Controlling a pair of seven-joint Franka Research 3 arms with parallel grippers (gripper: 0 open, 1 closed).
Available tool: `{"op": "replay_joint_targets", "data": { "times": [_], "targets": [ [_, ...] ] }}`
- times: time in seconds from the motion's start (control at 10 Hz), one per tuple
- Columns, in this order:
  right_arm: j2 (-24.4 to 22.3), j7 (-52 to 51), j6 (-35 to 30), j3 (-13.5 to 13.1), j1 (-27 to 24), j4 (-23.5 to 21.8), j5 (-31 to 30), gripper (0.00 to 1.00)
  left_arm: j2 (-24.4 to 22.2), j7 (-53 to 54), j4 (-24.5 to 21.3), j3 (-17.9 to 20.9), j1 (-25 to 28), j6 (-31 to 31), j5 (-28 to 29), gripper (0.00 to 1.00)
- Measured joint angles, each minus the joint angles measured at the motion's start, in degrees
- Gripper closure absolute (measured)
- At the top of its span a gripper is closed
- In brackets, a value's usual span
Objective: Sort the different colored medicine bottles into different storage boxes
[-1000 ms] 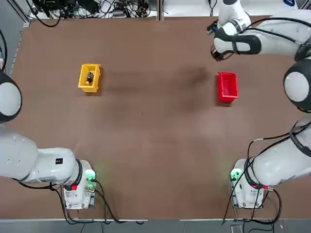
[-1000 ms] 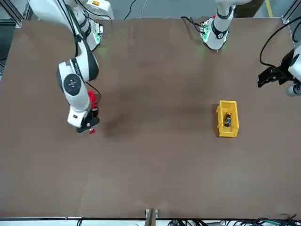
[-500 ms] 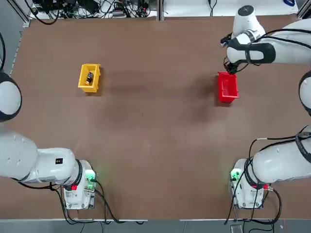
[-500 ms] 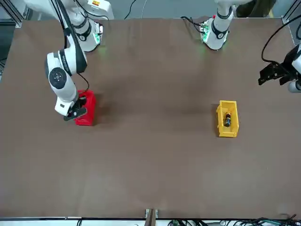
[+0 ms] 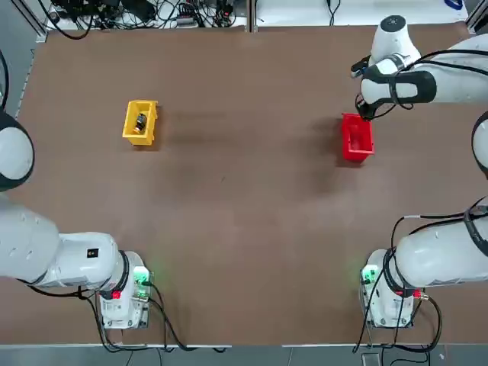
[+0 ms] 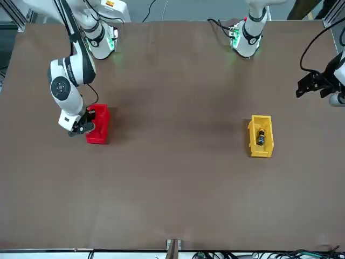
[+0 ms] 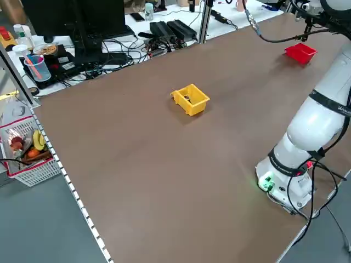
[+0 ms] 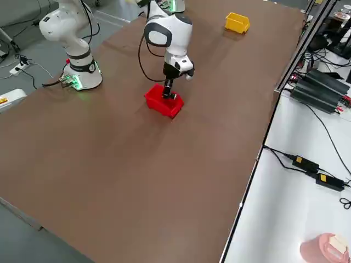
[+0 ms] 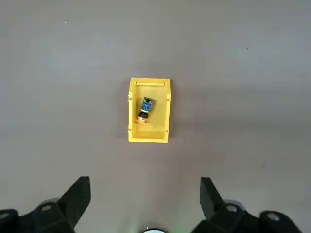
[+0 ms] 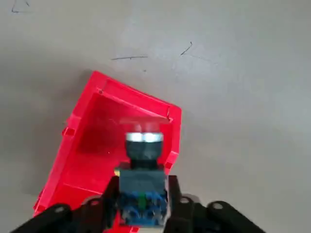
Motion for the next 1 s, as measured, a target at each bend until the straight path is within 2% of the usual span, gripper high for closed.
{"op": "replay_joint_targets", "data": {
  "times": [0.3, 0.4, 0.6, 0.7, 1.0],
  "targets": [
    [-0.01, 0.00, 0.21, 0.04, 0.00, 0.02, 0.00, 0.03, 0.00, 0.00, 0.05, -0.01, 0.06, 0.00, 0.01, 0.00],
    [-0.03, -0.01, 0.21, 0.04, 0.00, 0.15, 0.00, 0.00, 0.00, 0.02, 0.06, -0.01, 0.05, 0.00, 0.01, 0.00],
    [-0.19, 0.00, 0.48, 0.04, -0.05, 2.28, 0.00, 0.00, 0.00, 0.08, 0.15, -0.01, 0.06, 0.00, 0.01, 0.00],
    [-0.30, 0.18, -0.63, 0.02, -0.13, 5.67, 1.48, 0.00, 0.00, 0.09, 0.22, 0.00, 0.06, 0.05, 0.01, 0.00],
    [0.18, 0.20, -9.53, -0.05, -2.55, 21.27, 8.29, 0.00, 0.00, 0.11, 0.61, 0.09, 0.10, 1.12, 0.01, 0.00]
  ]
}}
